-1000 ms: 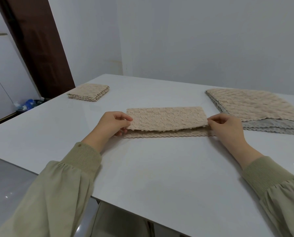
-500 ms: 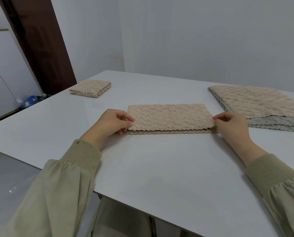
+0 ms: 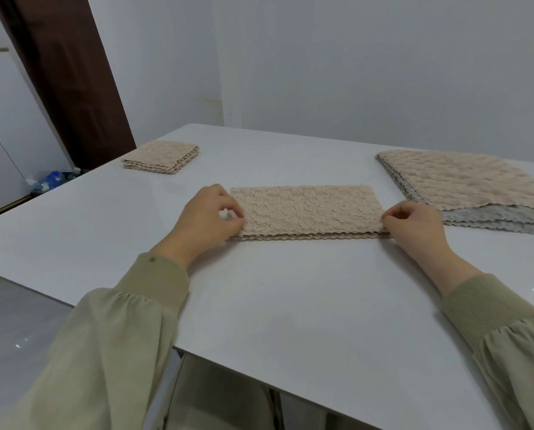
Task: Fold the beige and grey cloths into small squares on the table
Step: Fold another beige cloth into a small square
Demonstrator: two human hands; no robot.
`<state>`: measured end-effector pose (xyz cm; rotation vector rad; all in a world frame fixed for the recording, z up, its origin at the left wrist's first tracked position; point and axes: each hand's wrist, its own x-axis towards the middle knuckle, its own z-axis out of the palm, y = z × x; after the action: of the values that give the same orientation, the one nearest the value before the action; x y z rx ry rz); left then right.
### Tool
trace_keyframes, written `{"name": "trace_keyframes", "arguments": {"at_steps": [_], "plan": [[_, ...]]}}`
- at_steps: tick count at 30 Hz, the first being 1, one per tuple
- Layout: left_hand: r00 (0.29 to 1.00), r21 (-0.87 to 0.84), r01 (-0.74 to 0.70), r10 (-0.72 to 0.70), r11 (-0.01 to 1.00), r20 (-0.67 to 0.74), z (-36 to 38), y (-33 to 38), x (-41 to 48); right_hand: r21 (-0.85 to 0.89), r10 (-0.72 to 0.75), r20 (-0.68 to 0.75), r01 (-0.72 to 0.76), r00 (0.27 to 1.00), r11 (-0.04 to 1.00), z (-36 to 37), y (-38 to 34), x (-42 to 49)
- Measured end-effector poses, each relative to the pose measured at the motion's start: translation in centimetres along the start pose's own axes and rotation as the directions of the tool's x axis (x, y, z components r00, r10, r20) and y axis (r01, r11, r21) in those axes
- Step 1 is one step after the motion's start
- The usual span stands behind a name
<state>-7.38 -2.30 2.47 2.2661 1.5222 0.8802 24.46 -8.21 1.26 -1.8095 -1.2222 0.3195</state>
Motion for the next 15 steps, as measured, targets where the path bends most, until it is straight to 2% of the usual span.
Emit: {"name": "trace_keyframes", "arguments": {"at_steps": [3, 5, 11, 15], "plan": [[0.969, 0.013, -0.246, 0.246, 0.969, 0.016, 1.7, 1.3, 0.0, -0.010, -0.007, -0.005, 0.007, 1.000, 1.000, 0.1, 0.4, 0.2], [0.941, 0.051, -0.335, 0.331, 0.941, 0.068, 2.9, 2.1, 0.1, -0.021, -0.011, 0.001, 0.011, 1.000, 1.000, 0.1, 0.7, 0.3], [0.925, 0.072, -0.377, 0.370, 0.923, 0.090, 3.5, 2.2, 0.2, 0.089, -0.004, -0.051, 0.008, 0.999, 0.996, 0.0, 0.6, 0.4], [0.899, 0.102, -0.436, 0.438, 0.894, 0.005, 3.5, 2.1, 0.2, 0.093, -0.007, -0.046, 0.011, 0.999, 0.996, -0.1, 0.5, 0.3]]}}
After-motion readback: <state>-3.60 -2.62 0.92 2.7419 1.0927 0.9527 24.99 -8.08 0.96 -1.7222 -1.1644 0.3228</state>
